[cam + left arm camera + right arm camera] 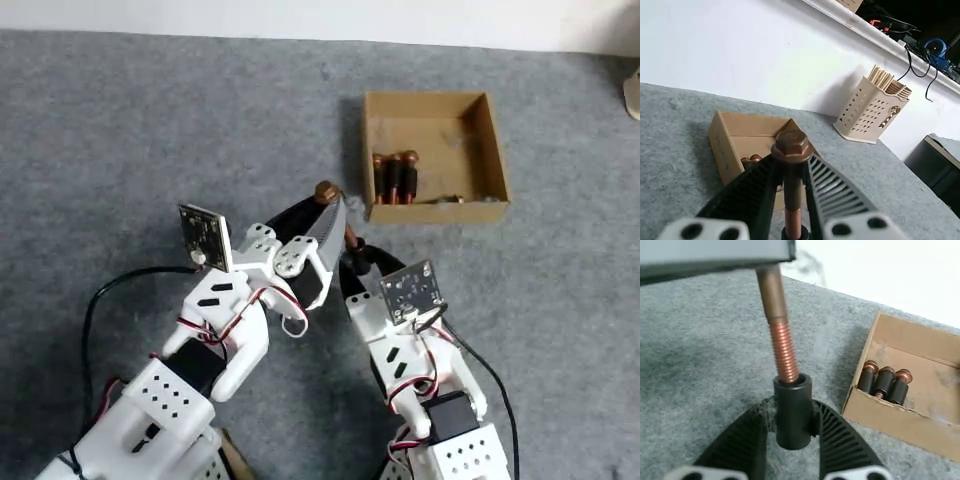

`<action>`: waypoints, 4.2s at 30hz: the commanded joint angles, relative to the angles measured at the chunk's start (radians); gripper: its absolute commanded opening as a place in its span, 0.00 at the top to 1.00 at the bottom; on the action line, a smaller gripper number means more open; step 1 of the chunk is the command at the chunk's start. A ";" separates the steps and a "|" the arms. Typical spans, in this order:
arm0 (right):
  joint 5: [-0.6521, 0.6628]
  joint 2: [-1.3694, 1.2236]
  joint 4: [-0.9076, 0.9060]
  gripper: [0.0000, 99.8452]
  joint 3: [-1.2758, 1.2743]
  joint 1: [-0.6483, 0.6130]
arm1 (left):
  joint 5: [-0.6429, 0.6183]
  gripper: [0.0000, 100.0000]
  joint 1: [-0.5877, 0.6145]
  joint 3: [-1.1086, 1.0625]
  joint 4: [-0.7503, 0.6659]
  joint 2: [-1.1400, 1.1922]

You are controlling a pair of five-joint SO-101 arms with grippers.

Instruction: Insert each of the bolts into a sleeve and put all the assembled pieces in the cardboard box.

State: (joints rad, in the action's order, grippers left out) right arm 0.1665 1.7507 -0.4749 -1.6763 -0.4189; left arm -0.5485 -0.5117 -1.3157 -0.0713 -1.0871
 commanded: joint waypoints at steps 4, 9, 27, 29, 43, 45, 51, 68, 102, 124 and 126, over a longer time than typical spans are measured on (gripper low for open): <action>0.011 0.035 -0.002 0.99 -0.143 -0.022 | 0.015 1.00 -0.045 -0.015 0.006 -0.030; 0.011 0.035 -0.002 0.99 -0.143 -0.022 | 0.100 1.00 -0.079 -0.045 0.008 -0.030; 0.011 0.036 -0.002 0.99 -0.143 0.025 | 0.107 1.00 -0.127 -0.117 0.014 -0.030; 0.011 0.036 -0.002 0.99 -0.143 0.044 | 0.107 1.00 -0.127 -0.119 0.014 -0.030; 0.009 0.035 -0.004 0.99 -0.143 0.077 | 0.216 1.00 -0.171 -0.120 0.014 -0.031; 0.009 0.035 -0.004 0.99 -0.143 0.077 | 0.218 1.00 -0.174 -0.119 0.034 -0.031; 0.009 0.035 -0.005 0.99 -0.143 0.077 | 0.219 0.91 -0.188 -0.116 0.054 -0.033; 0.002 0.031 -0.001 0.99 -0.143 0.105 | 0.221 0.47 -0.008 -0.119 0.115 -0.031; 0.080 0.005 0.166 0.99 -0.053 0.193 | 0.224 0.73 0.367 -0.277 0.242 -0.041; -0.097 -1.210 0.214 0.99 0.917 0.340 | 0.319 0.73 0.358 -0.291 0.242 -0.036; -0.092 -1.333 0.214 0.99 1.026 0.341 | 0.321 0.73 0.358 -0.291 0.242 -0.036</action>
State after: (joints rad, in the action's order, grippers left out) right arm 0.0821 0.5585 -0.2954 -0.8615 -0.0921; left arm -0.2555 -0.1557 -1.6103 0.1695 -1.1086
